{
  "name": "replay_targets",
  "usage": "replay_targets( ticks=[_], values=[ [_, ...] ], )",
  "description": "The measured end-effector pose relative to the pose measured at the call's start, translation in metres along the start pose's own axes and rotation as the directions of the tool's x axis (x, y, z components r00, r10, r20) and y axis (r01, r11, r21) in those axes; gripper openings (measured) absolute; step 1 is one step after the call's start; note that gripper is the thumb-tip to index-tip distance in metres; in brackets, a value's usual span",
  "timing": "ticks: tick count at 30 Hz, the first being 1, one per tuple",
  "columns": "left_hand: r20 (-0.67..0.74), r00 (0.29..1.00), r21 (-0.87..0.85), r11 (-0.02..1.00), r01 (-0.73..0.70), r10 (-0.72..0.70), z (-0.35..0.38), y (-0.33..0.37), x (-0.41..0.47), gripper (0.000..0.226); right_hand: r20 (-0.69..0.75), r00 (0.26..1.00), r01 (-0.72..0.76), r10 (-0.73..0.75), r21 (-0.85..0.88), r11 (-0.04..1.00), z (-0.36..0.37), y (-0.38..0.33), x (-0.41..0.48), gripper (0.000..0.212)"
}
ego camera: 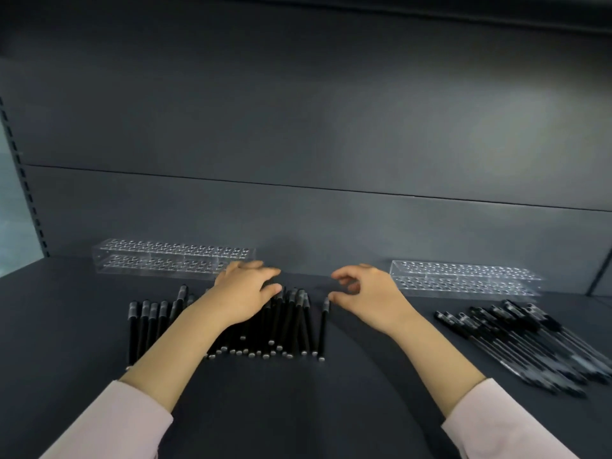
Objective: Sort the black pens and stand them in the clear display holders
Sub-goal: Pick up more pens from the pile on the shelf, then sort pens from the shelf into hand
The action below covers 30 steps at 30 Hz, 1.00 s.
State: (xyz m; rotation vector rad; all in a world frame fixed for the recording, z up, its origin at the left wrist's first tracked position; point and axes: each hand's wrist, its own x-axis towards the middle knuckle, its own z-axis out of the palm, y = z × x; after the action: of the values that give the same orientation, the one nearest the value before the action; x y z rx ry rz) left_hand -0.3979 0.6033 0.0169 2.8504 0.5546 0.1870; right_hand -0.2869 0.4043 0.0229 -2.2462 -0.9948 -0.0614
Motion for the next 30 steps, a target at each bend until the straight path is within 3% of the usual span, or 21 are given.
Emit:
replay_targets(
  ticks=[4,10,21,30],
  values=[
    [-0.115,0.985,-0.04,0.991,-0.131,0.126,-0.004,0.06,-0.002,0.045,-0.072,0.997,-0.007,0.0,-0.1,0.995,-0.061,0.027,-0.027,0.04],
    [-0.179,0.933,-0.021,0.947,-0.319,0.311,0.013,0.204,-0.023,0.043,-0.19,0.981,-0.082,0.044,-0.193,0.978,-0.164,0.094,-0.109,0.039],
    [-0.085,0.876,-0.148,0.863,-0.483,0.475,0.091,0.471,-0.064,0.043,-0.299,0.91,-0.356,0.287,-0.208,0.911,-0.337,0.26,-0.287,0.037],
    [0.02,0.876,-0.166,0.865,-0.473,0.483,0.136,0.62,-0.027,0.043,-0.389,0.818,-0.516,0.423,-0.172,0.84,-0.42,0.392,-0.319,0.036]
  ],
)
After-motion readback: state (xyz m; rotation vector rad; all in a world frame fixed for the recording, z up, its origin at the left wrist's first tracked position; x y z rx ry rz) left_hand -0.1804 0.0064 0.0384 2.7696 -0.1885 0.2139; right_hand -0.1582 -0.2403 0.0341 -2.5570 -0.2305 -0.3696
